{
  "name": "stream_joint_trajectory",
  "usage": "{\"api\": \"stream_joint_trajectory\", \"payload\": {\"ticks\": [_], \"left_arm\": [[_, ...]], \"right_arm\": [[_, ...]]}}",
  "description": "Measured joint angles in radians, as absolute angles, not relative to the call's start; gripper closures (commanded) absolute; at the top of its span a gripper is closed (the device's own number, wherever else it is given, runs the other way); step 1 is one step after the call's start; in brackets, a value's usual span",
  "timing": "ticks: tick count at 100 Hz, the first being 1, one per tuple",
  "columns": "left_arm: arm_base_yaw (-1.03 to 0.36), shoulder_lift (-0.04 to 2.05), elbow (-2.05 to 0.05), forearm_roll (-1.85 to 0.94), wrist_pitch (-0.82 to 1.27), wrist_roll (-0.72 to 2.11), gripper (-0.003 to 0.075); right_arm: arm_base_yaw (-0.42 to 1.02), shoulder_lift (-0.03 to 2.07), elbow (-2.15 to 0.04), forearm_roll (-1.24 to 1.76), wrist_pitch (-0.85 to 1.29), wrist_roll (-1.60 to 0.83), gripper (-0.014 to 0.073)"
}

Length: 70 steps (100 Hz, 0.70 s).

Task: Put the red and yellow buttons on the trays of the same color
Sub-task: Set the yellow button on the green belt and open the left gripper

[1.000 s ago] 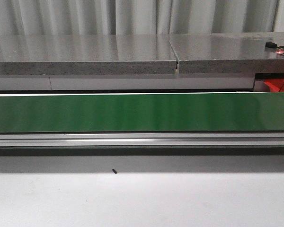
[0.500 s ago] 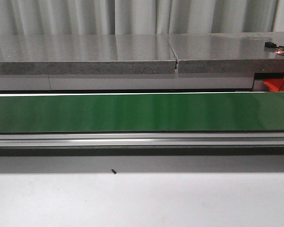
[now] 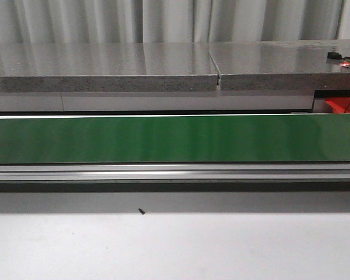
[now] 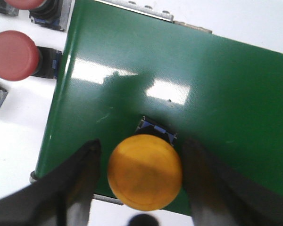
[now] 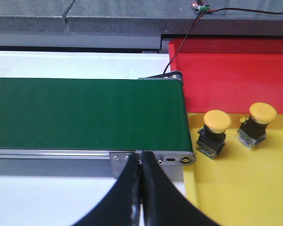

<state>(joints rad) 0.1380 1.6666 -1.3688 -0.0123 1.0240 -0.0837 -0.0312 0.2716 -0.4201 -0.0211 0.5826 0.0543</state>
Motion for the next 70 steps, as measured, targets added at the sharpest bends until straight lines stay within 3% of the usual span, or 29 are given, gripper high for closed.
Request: {"api": "stream_joint_trajectory", "payload": {"ticks": [37,70], "left_arm": [[0.145,1.593,-1.462,-0.134,1.041,-0.02,0.0211],[0.334,1.569,-1.463,-0.118,1.092,-0.012,0.0217]], "right_arm": [[-0.031,0.272,-0.42,-0.021,0.583,0.054,0.066],[-0.031,0.272,-0.42,-0.021,0.583,0.054,0.066]]}}
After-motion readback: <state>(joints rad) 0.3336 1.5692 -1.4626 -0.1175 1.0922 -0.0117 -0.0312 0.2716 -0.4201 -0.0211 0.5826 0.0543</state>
